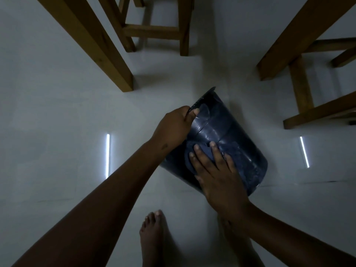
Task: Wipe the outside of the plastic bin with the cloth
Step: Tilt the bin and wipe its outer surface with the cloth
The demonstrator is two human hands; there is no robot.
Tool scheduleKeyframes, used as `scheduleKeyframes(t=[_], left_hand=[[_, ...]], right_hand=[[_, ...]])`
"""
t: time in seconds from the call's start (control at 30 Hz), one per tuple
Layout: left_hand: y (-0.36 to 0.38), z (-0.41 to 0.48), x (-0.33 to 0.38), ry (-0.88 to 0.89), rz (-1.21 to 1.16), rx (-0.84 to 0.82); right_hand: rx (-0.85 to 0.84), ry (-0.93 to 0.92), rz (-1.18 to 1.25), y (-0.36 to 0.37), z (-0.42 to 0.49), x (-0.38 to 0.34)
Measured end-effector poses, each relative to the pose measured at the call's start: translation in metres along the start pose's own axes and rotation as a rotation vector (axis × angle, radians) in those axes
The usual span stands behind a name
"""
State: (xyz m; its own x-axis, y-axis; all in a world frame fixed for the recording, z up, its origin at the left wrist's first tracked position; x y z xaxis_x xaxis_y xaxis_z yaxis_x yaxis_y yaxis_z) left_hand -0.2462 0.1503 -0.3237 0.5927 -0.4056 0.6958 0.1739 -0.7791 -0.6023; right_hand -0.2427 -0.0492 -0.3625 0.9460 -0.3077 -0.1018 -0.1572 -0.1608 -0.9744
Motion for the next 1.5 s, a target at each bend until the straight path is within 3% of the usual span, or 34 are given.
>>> scheduleKeyframes(t=[0.23, 0.37, 0.47, 0.53, 0.67, 0.8, 0.93, 1.07, 1.27, 1.4, 1.5], left_hand=[[-0.003, -0.006, 0.004, -0.007, -0.035, -0.037], [-0.002, -0.011, 0.003, -0.001, -0.025, -0.019], [-0.002, -0.008, 0.006, 0.016, 0.004, -0.004], [-0.001, -0.008, 0.004, 0.012, 0.018, 0.008], [-0.002, -0.007, 0.001, -0.016, -0.003, -0.015], [-0.002, 0.0, 0.005, 0.002, 0.004, -0.033], [-0.001, -0.003, -0.003, 0.003, -0.07, -0.026], [0.001, 0.0, 0.002, 0.023, -0.051, -0.009], [0.001, 0.0, 0.008, -0.004, -0.005, 0.001], [-0.001, -0.002, 0.01, -0.009, 0.018, 0.008], [-0.001, 0.0, 0.013, -0.021, 0.024, 0.002]], right_hand=[[0.115, 0.293, 0.533, -0.043, 0.063, 0.049], [-0.027, 0.46, 0.965, -0.036, 0.093, 0.095], [-0.075, 0.501, 1.139, -0.034, 0.094, 0.104], [0.005, 0.493, 1.004, -0.035, 0.086, 0.094], [0.134, 0.302, 0.437, -0.037, 0.048, 0.043], [0.002, 0.155, 0.129, -0.021, 0.017, 0.006], [-0.054, 0.007, -0.015, -0.002, 0.008, -0.006], [0.016, -0.03, 0.03, -0.009, 0.01, 0.004], [0.117, 0.268, 0.434, -0.032, 0.049, 0.057], [0.095, 0.378, 0.771, -0.03, 0.071, 0.086], [0.115, 0.385, 0.782, -0.031, 0.069, 0.084]])
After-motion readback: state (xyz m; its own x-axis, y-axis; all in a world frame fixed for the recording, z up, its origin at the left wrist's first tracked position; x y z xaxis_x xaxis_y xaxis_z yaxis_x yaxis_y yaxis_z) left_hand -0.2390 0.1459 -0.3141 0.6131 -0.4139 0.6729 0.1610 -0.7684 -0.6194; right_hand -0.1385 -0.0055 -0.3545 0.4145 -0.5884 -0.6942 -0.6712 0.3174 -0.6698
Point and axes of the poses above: each hand's wrist, its own z-axis towards the middle knuckle, its own y-axis out of the palm, x = y × z, the point moved 2 cm from there along z, towards the middle knuckle, and after that the axes turned 6 degrees about -x, right-handed, at the moved point
